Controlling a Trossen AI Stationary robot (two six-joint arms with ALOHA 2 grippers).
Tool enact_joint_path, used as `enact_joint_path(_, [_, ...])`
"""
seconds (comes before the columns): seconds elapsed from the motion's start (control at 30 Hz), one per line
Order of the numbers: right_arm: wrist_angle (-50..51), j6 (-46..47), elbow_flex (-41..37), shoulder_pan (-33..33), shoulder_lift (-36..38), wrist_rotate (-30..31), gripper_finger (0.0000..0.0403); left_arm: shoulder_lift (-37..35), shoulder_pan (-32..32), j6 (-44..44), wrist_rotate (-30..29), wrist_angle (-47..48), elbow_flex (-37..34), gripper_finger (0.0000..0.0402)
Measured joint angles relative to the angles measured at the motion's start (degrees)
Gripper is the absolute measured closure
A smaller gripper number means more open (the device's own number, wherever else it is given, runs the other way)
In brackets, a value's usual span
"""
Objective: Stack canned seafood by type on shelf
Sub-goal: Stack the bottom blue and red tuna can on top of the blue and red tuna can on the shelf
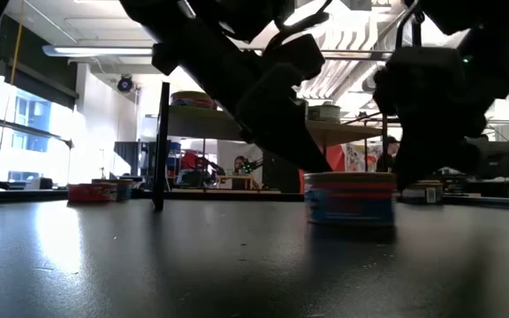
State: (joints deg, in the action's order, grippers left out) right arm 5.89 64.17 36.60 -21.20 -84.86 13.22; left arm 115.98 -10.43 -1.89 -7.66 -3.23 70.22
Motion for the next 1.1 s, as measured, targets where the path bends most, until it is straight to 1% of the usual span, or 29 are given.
enact_joint_path(0.2, [-5.76,0.26,0.0,0.05,-0.04,-0.84,0.0403,-0.34,-0.86,0.04,-0.8,3.12,0.08,0.0402])
enact_joint_path(0.33, [-7.85,1.74,0.13,-0.04,-0.07,-1.2,0.0403,-0.44,-0.92,0.04,-1.05,4.2,0.13,0.0402])
enact_joint_path(0.5, [-9.17,0.79,3.49,-0.59,-0.08,-0.52,0.0403,-0.35,-0.78,0.0,-1.4,4.16,0.15,0.0402])
enact_joint_path(0.6, [-9.11,-1.38,5.84,-0.32,0.1,1.28,0.0403,0.44,-0.97,-0.04,0.04,6.69,-0.33,0.0401])
enact_joint_path(0.73, [-8.48,-4.42,8.95,-0.27,0.0,1.35,0.0403,-0.1,-1.02,-0.02,0.02,5.72,0.01,0.0401])
enact_joint_path(0.9, [-2.93,-9.06,13.14,0.81,0.04,1.56,0.0403,-0.48,-1.07,0.53,-0.46,8.39,-0.2,0.0401])
enact_joint_path(1.0, [2.6,-13.18,17.53,1.32,1.06,0.31,0.0403,-3.74,-0.06,0.63,-1.96,13.85,-0.08,0.0401])
enact_joint_path(1.1, [10.54,-19.59,23.35,1.52,1.9,-1.74,0.0403,-8.26,1.22,0.62,-5.87,22.01,-0.09,0.0401])
